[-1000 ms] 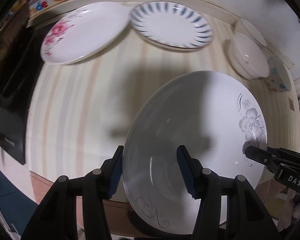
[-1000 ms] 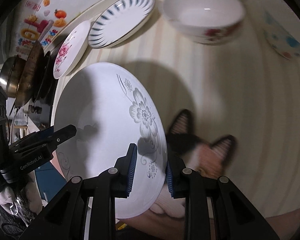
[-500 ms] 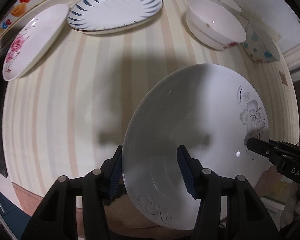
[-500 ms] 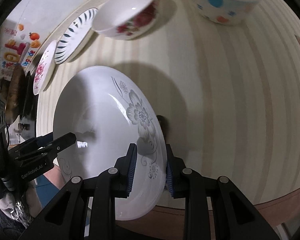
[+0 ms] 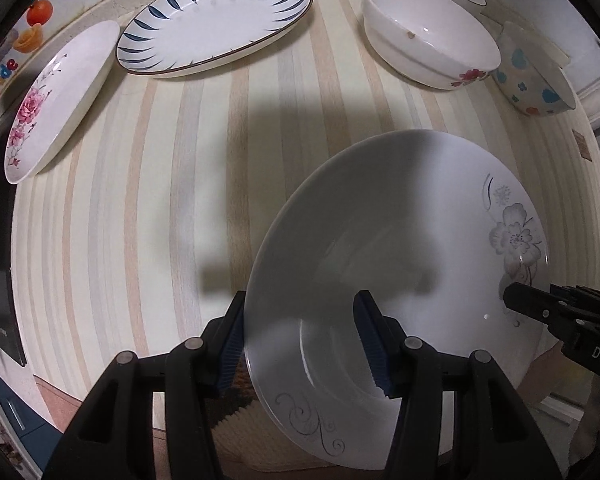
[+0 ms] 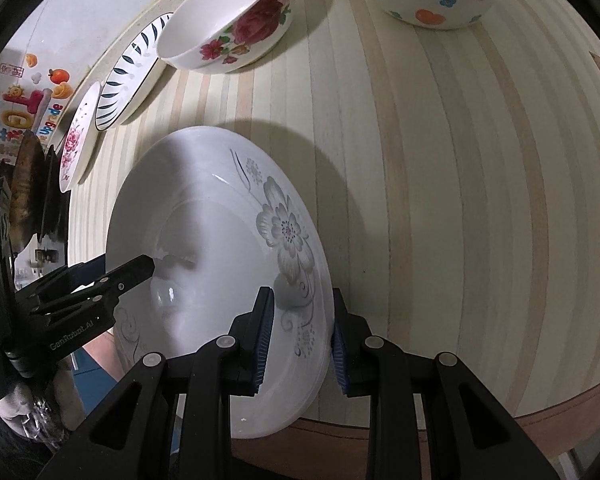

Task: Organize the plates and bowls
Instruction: 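Grip the rim of the grey-flower white plate with both grippers, then move both grippers to the pink-flower plate and grip its rim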

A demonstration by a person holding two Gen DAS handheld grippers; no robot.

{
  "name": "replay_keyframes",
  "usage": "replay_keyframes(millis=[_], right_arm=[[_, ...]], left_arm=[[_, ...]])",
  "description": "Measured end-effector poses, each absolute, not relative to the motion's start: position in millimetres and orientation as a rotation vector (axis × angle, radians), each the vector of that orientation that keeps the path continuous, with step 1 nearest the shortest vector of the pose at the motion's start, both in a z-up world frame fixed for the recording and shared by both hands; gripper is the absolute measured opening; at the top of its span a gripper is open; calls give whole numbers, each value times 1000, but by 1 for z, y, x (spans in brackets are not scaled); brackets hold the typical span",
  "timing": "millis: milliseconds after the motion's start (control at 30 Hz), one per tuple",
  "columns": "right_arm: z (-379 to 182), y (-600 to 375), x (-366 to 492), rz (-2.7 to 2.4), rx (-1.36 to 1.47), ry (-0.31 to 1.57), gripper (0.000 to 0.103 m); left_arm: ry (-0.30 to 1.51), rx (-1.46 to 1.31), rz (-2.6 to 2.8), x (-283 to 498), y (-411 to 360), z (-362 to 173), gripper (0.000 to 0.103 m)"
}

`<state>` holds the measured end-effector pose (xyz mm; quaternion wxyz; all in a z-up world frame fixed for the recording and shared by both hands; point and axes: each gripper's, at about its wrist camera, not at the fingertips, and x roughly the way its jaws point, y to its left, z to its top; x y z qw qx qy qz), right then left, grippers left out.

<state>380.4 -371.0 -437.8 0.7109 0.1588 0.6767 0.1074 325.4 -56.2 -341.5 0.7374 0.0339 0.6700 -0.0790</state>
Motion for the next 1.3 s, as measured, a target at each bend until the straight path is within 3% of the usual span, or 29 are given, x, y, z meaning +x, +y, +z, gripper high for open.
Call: replay_keyframes(millis=[200, 333, 433, 600, 767, 1067, 1300], right_arm=[[-438, -362, 382, 228, 339, 1511, 29], [-428, -372, 376, 189, 421, 1537, 29], [-389, -369, 370, 146, 423, 1479, 34], [-327, -291, 408, 303, 406, 1353, 53], [-329, -167, 511, 482, 285, 1301, 53], [-394, -14, 675, 563, 36, 1337, 51], [-433, 21, 714, 617, -22, 1402, 31]], left_arm=[[1469, 62, -186, 327, -64, -344, 50], [1410, 36, -180, 319, -43, -313, 50], [1323, -13, -146, 323, -1, -277, 51], [1265, -124, 4, 352, 78, -264, 52], [1293, -294, 132, 393, 146, -297, 52], [1315, -355, 240, 444, 183, -335, 52], [1352, -407, 270, 473, 195, -357, 51]])
